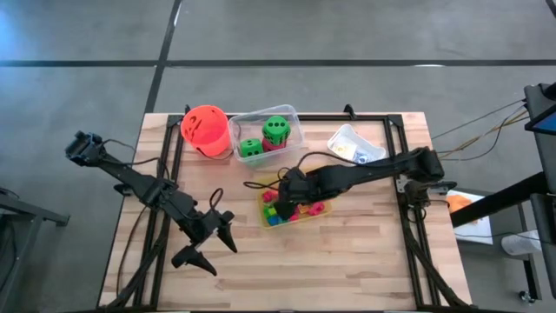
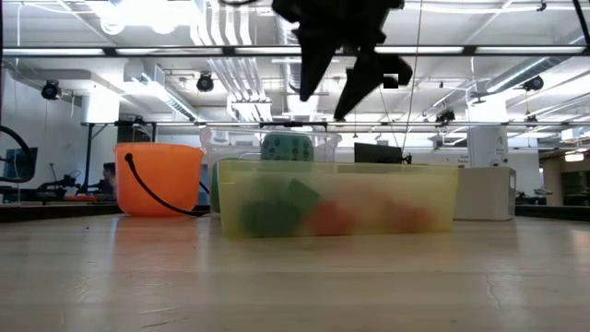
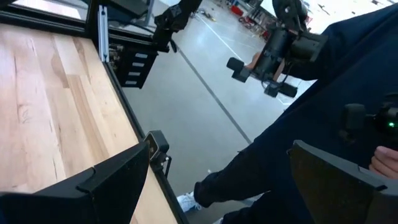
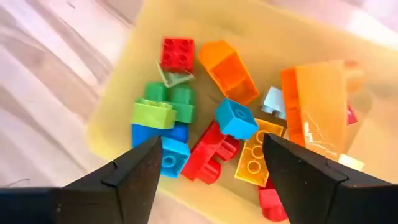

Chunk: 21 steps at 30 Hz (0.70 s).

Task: Pick & Place Toys
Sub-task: Return to Home Position

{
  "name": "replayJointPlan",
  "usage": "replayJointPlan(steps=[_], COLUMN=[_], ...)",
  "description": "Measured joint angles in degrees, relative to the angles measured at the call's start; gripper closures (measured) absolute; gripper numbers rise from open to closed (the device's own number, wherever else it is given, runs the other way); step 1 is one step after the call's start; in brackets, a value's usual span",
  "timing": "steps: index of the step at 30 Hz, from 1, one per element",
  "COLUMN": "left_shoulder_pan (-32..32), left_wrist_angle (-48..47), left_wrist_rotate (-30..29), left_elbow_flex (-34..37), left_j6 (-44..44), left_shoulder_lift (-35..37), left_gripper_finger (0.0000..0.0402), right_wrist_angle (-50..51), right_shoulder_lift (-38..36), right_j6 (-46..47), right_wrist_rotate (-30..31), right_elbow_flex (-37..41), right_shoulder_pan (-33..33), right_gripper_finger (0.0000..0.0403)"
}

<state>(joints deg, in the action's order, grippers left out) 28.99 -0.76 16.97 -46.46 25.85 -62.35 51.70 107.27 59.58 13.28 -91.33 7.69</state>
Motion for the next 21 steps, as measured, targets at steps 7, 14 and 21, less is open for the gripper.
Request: replayJointPlan(steps=[7, 14, 21], left_shoulder_pan=[-0.5, -3.8, -11.5], left_wrist_angle=[-0.1, -0.8, -0.6], left_wrist_rotate=[0.0, 0.0, 0.0], left_elbow_flex=[-1.7, -4.8, -6.2], left_j6=[-0.8, -4.9, -10.9], left_shoulder_lift=[0.0, 0.4, 3.7], left_gripper_finger=[0.0028, 0.0028, 0.0028], right_wrist_angle=[0.3, 0.4, -0.1], right_shoulder_lift=[-5.1, -7.9, -12.7], right_j6=[0.0, -3.2, -10.3], right_wrist_rotate=[0.4, 0.4, 1.2], right_elbow_flex=[0.0, 0.0, 0.1], right_shoulder_pan=[0.7, 0.9, 1.0], right_gripper_finger=[0.0204, 0.0286, 0.0377])
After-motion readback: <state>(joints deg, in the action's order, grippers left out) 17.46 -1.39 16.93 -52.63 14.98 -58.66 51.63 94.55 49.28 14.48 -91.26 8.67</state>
